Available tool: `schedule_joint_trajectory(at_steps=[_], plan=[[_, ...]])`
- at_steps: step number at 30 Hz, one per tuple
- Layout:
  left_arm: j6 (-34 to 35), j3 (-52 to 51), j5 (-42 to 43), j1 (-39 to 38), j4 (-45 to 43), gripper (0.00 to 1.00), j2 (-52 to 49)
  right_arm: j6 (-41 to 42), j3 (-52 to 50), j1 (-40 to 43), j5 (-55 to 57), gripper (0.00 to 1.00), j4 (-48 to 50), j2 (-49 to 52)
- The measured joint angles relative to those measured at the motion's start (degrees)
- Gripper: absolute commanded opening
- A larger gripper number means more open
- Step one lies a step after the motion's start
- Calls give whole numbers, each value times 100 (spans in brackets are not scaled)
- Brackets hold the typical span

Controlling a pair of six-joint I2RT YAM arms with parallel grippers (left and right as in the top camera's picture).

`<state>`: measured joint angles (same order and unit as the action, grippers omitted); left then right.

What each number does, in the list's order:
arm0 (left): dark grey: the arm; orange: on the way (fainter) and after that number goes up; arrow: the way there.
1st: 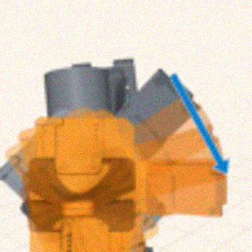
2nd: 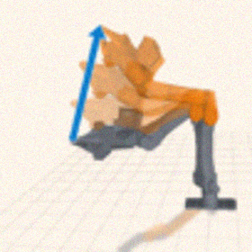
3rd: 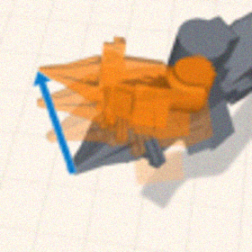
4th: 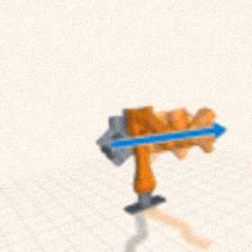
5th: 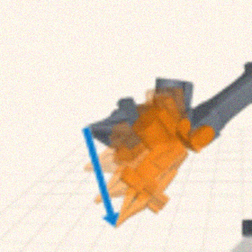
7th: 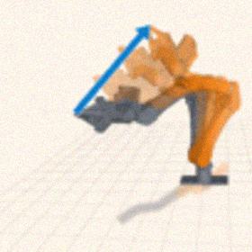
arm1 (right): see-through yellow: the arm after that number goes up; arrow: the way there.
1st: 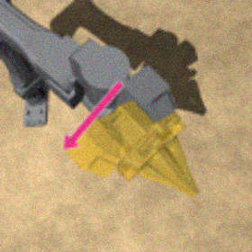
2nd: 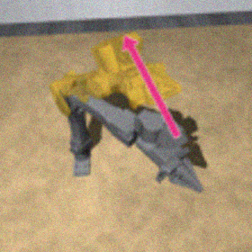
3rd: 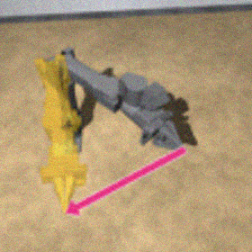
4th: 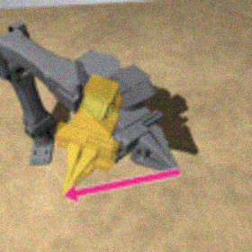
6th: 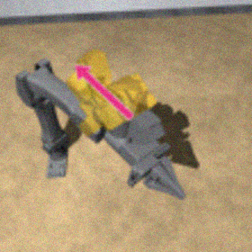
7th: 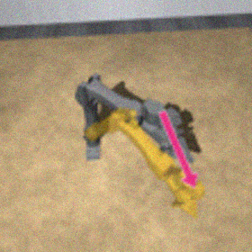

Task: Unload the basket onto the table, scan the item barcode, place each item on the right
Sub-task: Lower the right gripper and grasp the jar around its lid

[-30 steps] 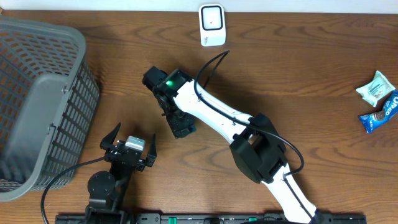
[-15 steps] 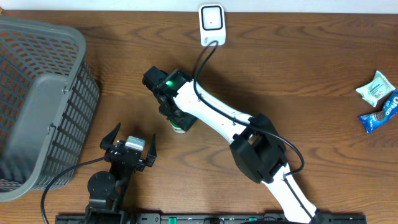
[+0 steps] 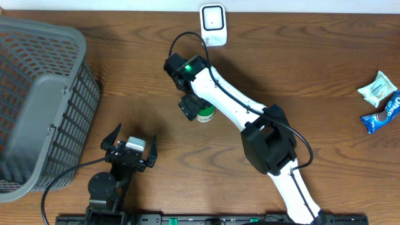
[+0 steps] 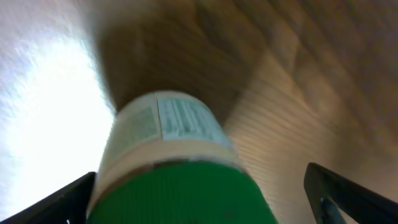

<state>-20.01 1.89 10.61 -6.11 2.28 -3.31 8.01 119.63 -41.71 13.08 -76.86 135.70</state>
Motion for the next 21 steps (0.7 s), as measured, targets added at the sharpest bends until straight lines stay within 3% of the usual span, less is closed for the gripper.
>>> schedule_joint_trajectory(at_steps=[4, 11, 15, 21], plan=[[0, 0, -2, 0, 0, 98, -2, 251, 697, -37, 90, 99, -785, 15], [0, 0, -2, 0, 0, 98, -2, 2026, 2059, 13, -629, 99, -1593, -13], [2, 0, -2, 0, 0, 98, 0, 2787, 1895, 201, -1027, 99, -1360, -20], [2, 0, -2, 0, 0, 98, 0, 3193, 800, 426, -1211, 99, -815, -15]])
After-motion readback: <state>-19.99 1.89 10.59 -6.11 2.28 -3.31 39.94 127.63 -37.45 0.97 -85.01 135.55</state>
